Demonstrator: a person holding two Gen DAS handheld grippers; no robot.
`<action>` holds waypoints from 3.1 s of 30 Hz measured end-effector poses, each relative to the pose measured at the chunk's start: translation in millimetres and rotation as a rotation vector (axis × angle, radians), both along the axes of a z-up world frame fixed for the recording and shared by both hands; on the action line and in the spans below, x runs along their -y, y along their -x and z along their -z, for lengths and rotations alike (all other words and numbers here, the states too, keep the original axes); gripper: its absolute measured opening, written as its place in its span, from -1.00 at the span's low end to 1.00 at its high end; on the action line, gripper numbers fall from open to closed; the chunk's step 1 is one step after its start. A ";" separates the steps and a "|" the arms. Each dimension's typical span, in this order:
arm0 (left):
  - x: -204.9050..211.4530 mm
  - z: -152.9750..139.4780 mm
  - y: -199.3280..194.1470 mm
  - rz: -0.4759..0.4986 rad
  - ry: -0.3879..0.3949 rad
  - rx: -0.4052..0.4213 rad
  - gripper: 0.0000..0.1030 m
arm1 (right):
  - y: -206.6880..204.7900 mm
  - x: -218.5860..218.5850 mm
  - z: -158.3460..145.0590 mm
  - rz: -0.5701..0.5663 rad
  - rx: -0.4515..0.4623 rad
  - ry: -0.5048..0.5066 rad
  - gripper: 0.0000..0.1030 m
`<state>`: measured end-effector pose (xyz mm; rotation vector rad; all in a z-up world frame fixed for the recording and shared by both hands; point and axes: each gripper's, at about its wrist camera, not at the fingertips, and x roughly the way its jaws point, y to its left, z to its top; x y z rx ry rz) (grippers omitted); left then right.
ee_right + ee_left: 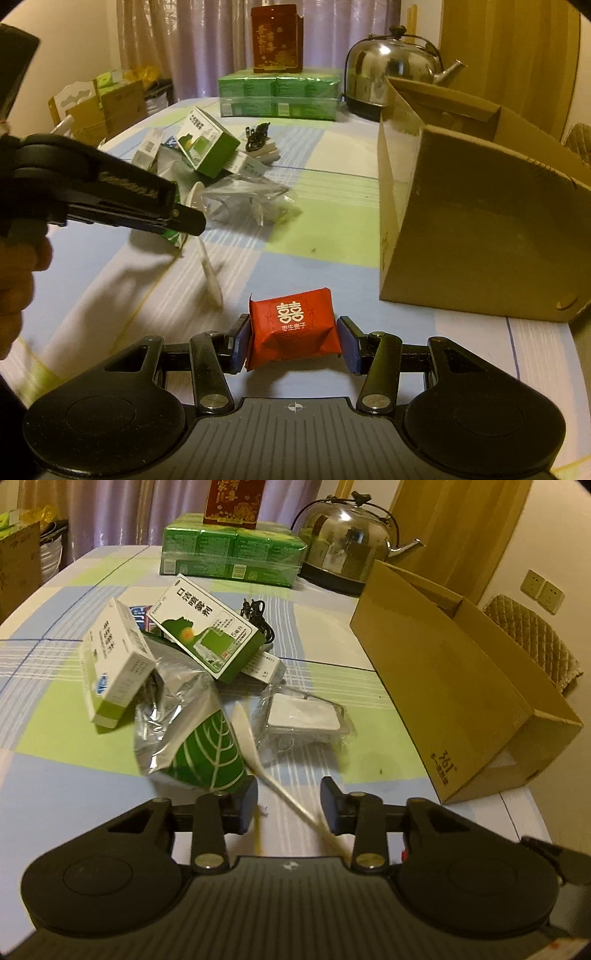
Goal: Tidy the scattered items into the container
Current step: 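Grasp the white plastic spoon with the left gripper while the right holds the candy, then carry the spoon and candy packet over the cardboard box with both tools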
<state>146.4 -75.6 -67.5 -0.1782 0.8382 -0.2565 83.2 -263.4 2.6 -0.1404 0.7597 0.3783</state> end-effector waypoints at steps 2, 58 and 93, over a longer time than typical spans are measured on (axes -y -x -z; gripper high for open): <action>2.6 5.1 -7.2 -0.014 -0.013 -0.011 -0.49 | -1.9 1.3 1.4 0.004 -0.003 -0.004 -0.09; 18.9 10.3 34.3 0.168 -0.313 0.066 -0.49 | -1.6 8.9 -2.0 0.046 0.007 -0.073 -0.09; 48.9 -107.1 53.1 0.231 -0.139 0.245 -0.49 | 19.5 46.3 -106.2 0.154 0.192 -0.140 -0.09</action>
